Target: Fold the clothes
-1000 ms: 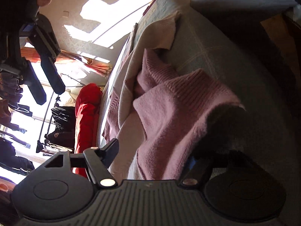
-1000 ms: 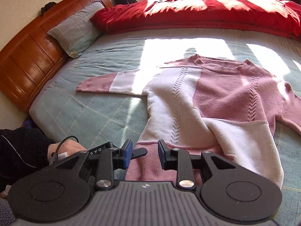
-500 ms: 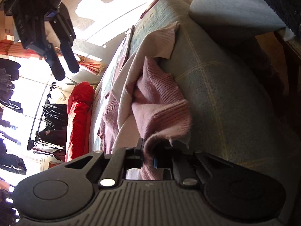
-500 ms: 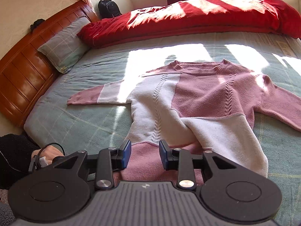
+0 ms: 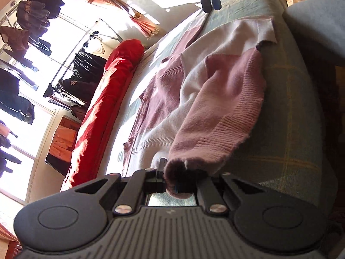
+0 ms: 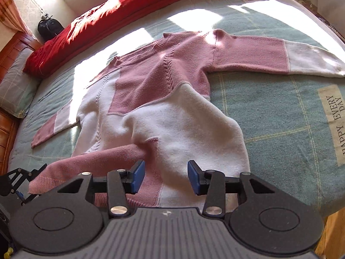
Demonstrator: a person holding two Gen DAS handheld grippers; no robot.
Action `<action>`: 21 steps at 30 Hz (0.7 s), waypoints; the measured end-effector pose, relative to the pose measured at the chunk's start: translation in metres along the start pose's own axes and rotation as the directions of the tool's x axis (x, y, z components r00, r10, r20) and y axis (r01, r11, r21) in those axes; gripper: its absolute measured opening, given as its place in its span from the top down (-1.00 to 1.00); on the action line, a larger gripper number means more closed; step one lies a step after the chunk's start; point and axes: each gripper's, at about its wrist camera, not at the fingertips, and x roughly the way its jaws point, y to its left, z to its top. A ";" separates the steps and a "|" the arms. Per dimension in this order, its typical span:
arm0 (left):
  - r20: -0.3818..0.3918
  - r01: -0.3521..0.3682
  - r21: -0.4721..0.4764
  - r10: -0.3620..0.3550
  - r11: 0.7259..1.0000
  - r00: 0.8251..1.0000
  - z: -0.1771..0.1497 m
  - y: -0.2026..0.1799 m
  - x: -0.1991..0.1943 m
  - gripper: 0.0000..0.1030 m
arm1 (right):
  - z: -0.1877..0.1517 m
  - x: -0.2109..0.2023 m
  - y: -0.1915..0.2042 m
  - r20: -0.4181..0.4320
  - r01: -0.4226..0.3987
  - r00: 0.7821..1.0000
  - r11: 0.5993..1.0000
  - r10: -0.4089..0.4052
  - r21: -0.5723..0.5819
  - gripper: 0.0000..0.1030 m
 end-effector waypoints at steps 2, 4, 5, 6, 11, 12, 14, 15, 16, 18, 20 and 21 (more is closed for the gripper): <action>-0.001 0.007 -0.027 -0.008 1.000 1.000 -0.001 0.002 -0.006 0.91 | -0.006 0.004 -0.001 -0.025 0.020 0.999 1.000 -0.021 -0.015 0.02; -0.001 0.017 -0.052 -0.017 0.998 1.000 -0.001 0.004 -0.012 0.92 | -0.010 0.007 0.006 -0.033 0.027 0.999 0.996 -0.030 -0.083 0.01; 0.002 0.022 -0.070 -0.022 0.997 1.000 0.001 0.009 -0.014 0.92 | -0.012 0.008 0.010 -0.037 0.030 0.999 0.993 -0.035 -0.117 0.01; 0.004 0.025 -0.088 -0.025 0.996 1.000 0.002 0.013 -0.016 0.92 | -0.014 0.011 0.021 -0.047 0.025 0.998 0.981 -0.035 -0.194 0.01; 0.012 0.012 -0.134 -0.011 0.991 1.000 0.010 0.027 -0.020 0.92 | -0.031 0.027 0.084 -0.078 -0.016 0.996 0.819 -0.036 -0.574 -0.02; 0.014 0.010 -0.140 -0.008 0.990 1.000 0.012 0.030 -0.021 0.92 | -0.038 0.033 0.099 -0.089 -0.035 0.996 0.766 -0.029 -0.642 -0.08; 0.014 0.003 -0.148 -0.001 0.989 1.000 0.016 0.034 -0.019 0.92 | -0.051 0.043 0.126 -0.106 -0.069 0.994 0.657 -0.016 -0.751 -0.24; 0.016 0.005 -0.161 -0.003 0.987 1.000 0.017 0.038 -0.019 0.92 | -0.056 0.046 0.134 -0.103 -0.072 0.995 0.624 -0.015 -0.778 -0.36; 0.017 0.008 -0.173 -0.005 0.985 1.000 0.019 0.041 -0.020 0.92 | -0.064 0.052 0.146 -0.097 -0.073 0.995 0.575 -0.010 -0.815 -0.40; 0.018 0.009 -0.186 -0.005 0.983 1.000 0.022 0.046 -0.021 0.92 | -0.078 0.061 0.164 -0.084 -0.074 0.996 0.503 0.002 -0.861 -0.44; 0.017 0.010 -0.198 -0.006 0.980 1.000 0.022 0.050 -0.021 0.91 | -0.089 0.072 0.175 -0.066 -0.056 0.998 0.460 -0.006 -0.886 -0.52; 0.016 0.011 -0.205 -0.008 0.979 1.000 0.022 0.052 -0.020 0.91 | -0.095 0.078 0.178 -0.043 -0.029 0.999 0.431 -0.024 -0.902 -0.52</action>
